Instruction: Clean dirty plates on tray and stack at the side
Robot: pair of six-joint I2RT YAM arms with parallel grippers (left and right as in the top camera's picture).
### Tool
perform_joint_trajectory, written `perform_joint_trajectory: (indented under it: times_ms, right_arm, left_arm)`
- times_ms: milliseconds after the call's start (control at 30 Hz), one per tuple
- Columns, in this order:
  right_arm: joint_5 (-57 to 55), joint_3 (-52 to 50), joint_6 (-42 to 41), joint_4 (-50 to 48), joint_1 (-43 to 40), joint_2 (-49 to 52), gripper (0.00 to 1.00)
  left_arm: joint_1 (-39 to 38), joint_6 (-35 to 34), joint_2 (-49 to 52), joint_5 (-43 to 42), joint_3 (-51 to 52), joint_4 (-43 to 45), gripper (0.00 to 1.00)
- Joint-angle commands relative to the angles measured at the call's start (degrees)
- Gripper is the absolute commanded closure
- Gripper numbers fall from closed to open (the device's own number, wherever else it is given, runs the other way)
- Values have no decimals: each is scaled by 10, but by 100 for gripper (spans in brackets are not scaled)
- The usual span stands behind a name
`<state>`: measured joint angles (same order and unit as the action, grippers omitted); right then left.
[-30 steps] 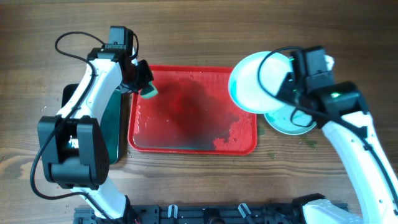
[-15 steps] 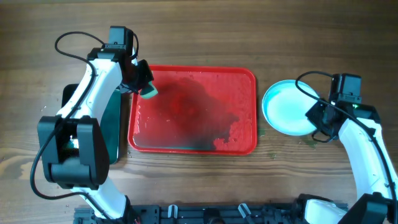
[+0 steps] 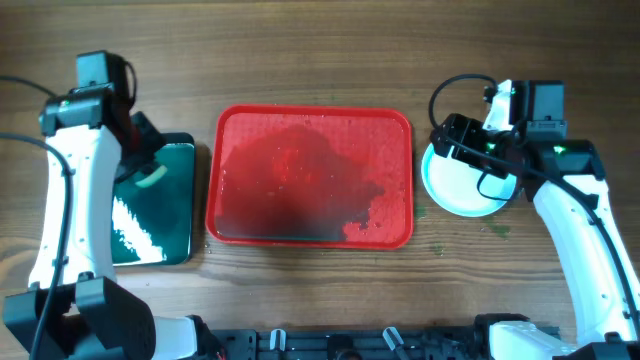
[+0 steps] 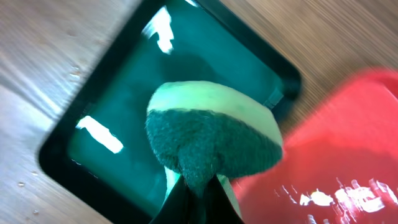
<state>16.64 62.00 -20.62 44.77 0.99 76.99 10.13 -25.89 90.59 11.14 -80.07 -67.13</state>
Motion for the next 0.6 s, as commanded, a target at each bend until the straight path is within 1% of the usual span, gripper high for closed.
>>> perform_joint_trajectory:
  times_ms: [0, 67, 100, 233, 300, 367, 467, 500, 567]
  right_arm:
    - [-8, 7, 12, 0, 29, -3, 12]
    - [-15, 7, 11, 0, 39, -3, 11]
    - [-18, 7, 11, 2, 39, -3, 11]
    - [-18, 7, 11, 3, 39, -3, 11]
    - [-18, 7, 12, 3, 39, -3, 11]
    - [-18, 7, 11, 3, 39, -3, 12]
    - [-18, 7, 14, 0, 39, -3, 12]
    - [-18, 8, 39, -11, 39, -4, 11]
    - [-18, 29, 51, -2, 39, -4, 11]
  left_arm:
    - [56, -13, 12, 39, 66, 69, 96]
    - [79, 18, 12, 34, 120, 153, 96]
    - [84, 32, 13, 22, 144, 181, 96]
    - [82, 30, 13, -3, 210, 219, 96]
    - [82, 30, 13, -21, 230, 222, 96]
    - [82, 30, 13, -21, 240, 216, 96]
    - [82, 29, 12, -30, 239, 228, 57]
    - [82, 30, 12, -39, 229, 236, 48]
    - [78, 30, 7, -56, 193, 212, 44]
